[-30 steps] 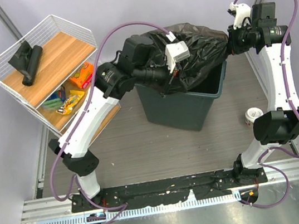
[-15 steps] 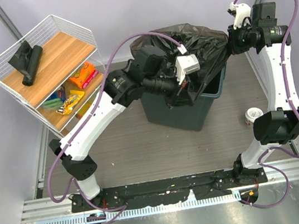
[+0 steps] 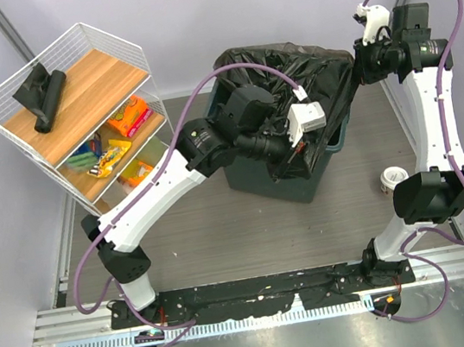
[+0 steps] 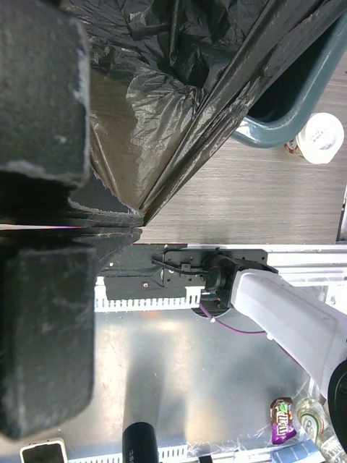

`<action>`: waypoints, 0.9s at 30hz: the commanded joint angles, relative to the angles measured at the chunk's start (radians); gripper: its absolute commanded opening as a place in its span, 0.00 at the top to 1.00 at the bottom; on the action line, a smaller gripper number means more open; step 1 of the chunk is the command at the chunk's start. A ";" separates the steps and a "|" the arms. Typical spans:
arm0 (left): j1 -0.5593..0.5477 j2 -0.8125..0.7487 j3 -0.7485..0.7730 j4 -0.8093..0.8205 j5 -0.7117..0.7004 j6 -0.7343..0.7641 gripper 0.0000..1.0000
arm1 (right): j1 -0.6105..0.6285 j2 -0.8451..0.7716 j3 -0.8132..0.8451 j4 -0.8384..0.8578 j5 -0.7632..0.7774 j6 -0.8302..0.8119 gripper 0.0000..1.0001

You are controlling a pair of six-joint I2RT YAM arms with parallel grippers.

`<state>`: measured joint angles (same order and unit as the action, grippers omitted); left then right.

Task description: Put the trash bags into the trash bin

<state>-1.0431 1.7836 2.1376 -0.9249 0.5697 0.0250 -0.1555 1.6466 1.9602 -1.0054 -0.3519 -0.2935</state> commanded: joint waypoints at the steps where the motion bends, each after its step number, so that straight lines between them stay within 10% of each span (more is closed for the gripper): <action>1: -0.014 -0.055 -0.002 0.038 0.004 -0.019 1.00 | -0.009 -0.018 0.062 0.002 -0.013 -0.010 0.96; 27: -0.090 -0.027 -0.071 0.109 -0.047 -0.094 1.00 | -0.010 0.068 0.135 -0.085 -0.007 -0.076 0.86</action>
<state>-1.1202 1.7699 2.0380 -0.8600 0.4679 -0.0048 -0.1593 1.6985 2.0449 -1.0897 -0.3614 -0.3428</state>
